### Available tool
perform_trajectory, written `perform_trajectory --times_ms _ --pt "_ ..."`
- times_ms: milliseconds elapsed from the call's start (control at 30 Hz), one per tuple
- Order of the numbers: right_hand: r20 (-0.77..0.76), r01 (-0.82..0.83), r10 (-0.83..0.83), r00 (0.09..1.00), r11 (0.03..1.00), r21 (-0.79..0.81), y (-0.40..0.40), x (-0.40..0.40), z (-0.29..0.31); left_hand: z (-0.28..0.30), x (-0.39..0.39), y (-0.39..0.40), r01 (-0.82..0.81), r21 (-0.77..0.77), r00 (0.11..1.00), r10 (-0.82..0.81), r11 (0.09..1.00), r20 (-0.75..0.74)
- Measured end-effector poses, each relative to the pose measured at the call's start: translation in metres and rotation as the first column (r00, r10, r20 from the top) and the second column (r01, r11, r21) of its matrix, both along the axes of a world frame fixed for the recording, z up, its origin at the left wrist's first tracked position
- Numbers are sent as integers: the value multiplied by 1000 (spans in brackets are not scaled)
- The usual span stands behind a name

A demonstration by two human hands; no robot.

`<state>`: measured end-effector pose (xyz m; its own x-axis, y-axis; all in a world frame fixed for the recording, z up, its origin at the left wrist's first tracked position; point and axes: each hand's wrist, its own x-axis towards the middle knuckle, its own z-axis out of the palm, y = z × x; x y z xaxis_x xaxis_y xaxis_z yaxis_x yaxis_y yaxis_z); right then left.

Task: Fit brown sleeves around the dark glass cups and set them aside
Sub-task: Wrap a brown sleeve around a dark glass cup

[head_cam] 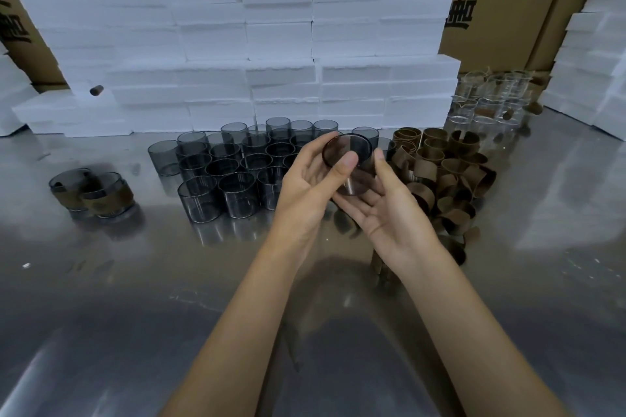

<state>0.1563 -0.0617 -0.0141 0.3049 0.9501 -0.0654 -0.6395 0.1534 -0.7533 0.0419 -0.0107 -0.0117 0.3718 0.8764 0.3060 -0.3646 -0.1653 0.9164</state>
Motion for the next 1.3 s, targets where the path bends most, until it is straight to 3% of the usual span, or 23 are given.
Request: perform_trajectory --times_ms 233,400,600,733,867,1033,1300 --pt "-130 -29 30 991 1000 12 1 8 4 0 0 0 36 165 981 -4 986 -193" --pt "-89 -43 44 995 999 22 1 10 3 2 2 -3 -87 185 981 116 979 -153" --pt "114 -6 1 993 999 43 5 5 -5 3 6 -8 -226 107 973 231 968 -32" --pt "94 0 -2 996 1000 21 5 4 -5 3 3 -6 -267 128 960 276 955 -54" --pt "-6 -4 4 1000 1000 -5 3 6 -3 3 3 -8 -201 131 971 216 971 -107" --pt "-110 -13 12 994 1000 -6 3 8 -2 4 8 -7 -73 -9 997 73 997 -22" --pt "-195 38 -29 980 998 42 5 11 -4 3 8 -14 22 162 985 6 987 -171"
